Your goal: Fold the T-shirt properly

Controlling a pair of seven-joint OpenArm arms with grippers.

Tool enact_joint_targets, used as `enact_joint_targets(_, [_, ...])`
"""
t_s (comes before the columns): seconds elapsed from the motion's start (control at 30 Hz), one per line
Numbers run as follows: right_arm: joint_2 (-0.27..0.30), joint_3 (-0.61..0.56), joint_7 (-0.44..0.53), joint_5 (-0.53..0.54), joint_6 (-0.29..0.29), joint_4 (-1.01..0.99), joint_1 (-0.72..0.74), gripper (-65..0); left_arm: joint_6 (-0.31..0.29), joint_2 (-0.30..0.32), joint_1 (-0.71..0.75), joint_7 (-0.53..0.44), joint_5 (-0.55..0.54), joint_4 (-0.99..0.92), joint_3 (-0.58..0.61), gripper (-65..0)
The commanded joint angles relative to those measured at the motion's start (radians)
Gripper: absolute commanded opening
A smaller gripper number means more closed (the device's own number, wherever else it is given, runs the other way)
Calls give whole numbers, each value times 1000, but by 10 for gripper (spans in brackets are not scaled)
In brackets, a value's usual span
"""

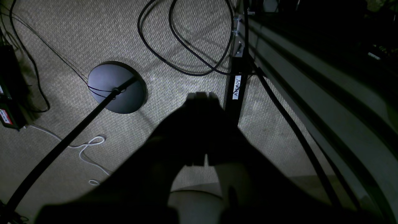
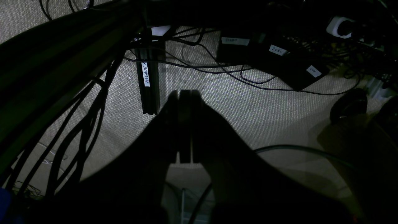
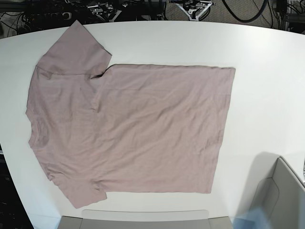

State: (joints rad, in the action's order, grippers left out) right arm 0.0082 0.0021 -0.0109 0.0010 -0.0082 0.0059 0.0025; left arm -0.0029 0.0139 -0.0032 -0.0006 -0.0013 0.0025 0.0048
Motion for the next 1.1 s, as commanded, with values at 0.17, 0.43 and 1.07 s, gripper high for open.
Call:
enact_joint_targets(0.17, [14,-1,2,0,3,3,4,-646,5,-4,-2,-5,1,1,1,-647])
enact_joint_targets(0.43, [37,0,2,0,3,3,3,-646,5,-4,1,-5,1,1,-1,-647])
enact_joint_targets(1.07, [52,5,9,4,3,4,-52,-646,5,11,29,-8,-3,0,-2,-646])
